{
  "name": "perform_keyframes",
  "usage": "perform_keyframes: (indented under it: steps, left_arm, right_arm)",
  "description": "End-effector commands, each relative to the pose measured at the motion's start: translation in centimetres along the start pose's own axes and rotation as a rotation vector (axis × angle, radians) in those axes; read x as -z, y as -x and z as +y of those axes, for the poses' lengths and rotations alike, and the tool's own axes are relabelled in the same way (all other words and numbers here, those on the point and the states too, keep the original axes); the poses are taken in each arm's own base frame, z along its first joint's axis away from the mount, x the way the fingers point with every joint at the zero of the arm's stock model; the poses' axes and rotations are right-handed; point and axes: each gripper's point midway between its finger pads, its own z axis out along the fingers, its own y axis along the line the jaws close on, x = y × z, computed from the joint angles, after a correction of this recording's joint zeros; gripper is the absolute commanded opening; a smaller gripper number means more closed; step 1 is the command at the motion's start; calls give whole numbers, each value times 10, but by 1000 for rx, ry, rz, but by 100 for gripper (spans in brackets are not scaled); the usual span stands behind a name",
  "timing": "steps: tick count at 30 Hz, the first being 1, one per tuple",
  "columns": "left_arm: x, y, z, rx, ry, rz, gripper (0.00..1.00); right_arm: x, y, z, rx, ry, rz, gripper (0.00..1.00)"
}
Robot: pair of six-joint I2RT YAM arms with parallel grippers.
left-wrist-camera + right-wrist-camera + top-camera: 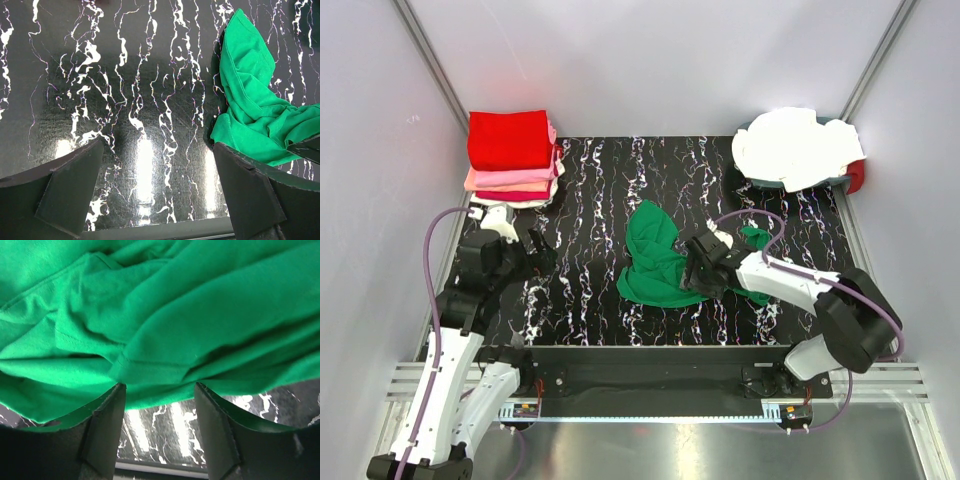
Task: Fold and stack the t-shirts
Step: Flatten the tshirt out
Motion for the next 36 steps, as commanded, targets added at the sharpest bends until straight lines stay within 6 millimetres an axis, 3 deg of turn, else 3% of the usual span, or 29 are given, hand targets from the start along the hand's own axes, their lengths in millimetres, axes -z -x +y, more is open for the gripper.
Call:
perform_keyframes:
  steps: [1,5,16,19,24,26,27,28,30,32,33,34,36]
  left_arm:
    - [1,16,-5,-16,-21,-71,99]
    - [0,15,-6,-18,-25,-63,99]
    - [0,15,-5,-18,-23,-62,99]
    - [0,14,-5,-19,-24,-60,99]
    - [0,15,-5,-18,-22,-67,99]
    - [1,15,-5,-18,-19,-68,99]
    - [1,16,-4,-18,-18,-70,99]
    - [1,16,-4,-18,-17,-69,99]
    - [1,16,-5,-19,-19,-70,99]
    - [0,15,-4,-18,-18,-65,99]
    - [0,16,-5,-18,-19,-65,99]
    - [0,16,-5,-18,-18,-62,99]
    - [1,17,-6,-21,-21,-61,99]
  right_arm:
    - [1,26,26,-17,80,-79,63]
    - [-1,36,24,-18,63,-109,61]
    - [-14,40,14,-30,-10,-95,59]
    - [-18,40,12,-24,-36,-87,50]
    - [-19,40,12,-24,-43,-86,17]
    - [-19,40,12,-24,-44,-85,9]
    - [-18,40,12,-23,-42,-87,0]
    - [-18,39,11,-24,-43,-86,0]
    - [-10,43,16,-15,-18,-96,0]
    - [17,61,26,18,-12,-142,0]
    - [34,63,20,68,-50,-137,0]
    - [66,90,40,71,-3,-212,0]
    - [136,126,46,95,39,-372,0]
